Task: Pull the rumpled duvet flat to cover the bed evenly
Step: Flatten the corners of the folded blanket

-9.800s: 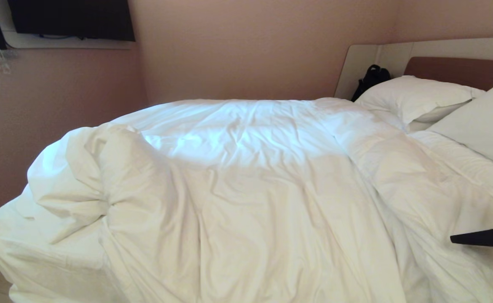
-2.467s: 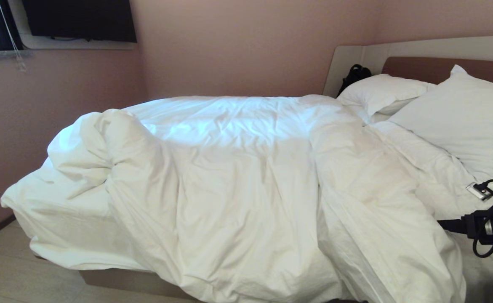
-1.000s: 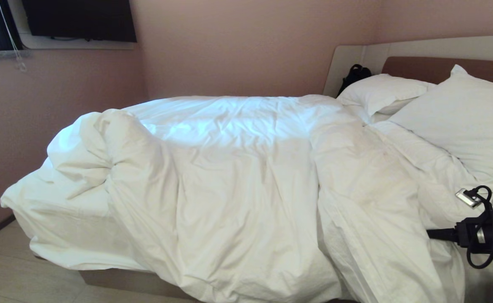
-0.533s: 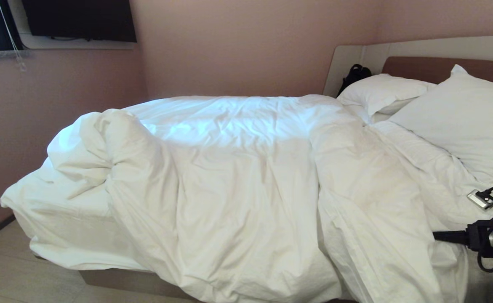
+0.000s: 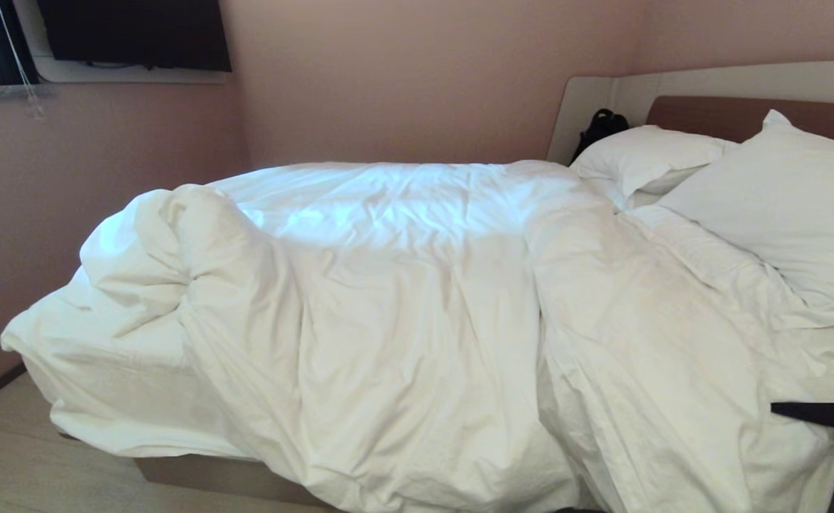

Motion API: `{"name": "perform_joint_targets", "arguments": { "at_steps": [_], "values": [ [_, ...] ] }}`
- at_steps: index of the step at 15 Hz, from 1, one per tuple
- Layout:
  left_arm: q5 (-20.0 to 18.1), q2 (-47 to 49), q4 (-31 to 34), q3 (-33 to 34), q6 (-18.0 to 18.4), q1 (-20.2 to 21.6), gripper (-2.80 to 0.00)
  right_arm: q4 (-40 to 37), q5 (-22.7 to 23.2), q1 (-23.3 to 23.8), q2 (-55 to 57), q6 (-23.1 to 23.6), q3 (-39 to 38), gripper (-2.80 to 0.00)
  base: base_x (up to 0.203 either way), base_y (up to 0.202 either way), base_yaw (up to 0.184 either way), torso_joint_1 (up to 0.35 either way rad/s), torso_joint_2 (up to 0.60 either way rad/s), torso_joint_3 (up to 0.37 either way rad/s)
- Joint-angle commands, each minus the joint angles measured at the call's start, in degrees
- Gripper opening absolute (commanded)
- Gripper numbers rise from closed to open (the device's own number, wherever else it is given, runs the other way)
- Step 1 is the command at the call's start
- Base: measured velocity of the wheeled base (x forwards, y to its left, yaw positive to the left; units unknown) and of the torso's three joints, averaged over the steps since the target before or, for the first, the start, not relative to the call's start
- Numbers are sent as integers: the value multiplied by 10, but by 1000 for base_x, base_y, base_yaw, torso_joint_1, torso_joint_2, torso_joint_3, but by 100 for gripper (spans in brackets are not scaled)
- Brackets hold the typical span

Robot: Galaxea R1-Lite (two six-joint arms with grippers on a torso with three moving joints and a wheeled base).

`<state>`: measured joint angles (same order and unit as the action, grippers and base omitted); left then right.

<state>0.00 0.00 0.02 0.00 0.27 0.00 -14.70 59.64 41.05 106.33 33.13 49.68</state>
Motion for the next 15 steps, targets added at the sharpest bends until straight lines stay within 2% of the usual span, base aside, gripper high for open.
{"name": "perform_joint_targets", "arguments": {
  "at_steps": [1, 4, 11, 15],
  "values": [
    [0, 0, 0, 0, 0, 0, -280, -1, 1, 25, -61, 2, -36, -280, 0, 0, 0, 0, 0, 0],
    [0, 0, 0, 0, 0, 0, -280, -2, 2, 71, -79, 0, -61, -280, 0, 0, 0, 0, 0, 0],
    [0, 0, 0, 0, 0, 0, -280, -20, -5, 172, -46, 5, -79, -280, 0, 0, 0, 0, 0, 0],
    [0, 0, 0, 0, 0, 0, -280, -27, -43, 192, -33, 7, -91, -280, 0, 0, 0, 0, 0, 0]
  ]
}}
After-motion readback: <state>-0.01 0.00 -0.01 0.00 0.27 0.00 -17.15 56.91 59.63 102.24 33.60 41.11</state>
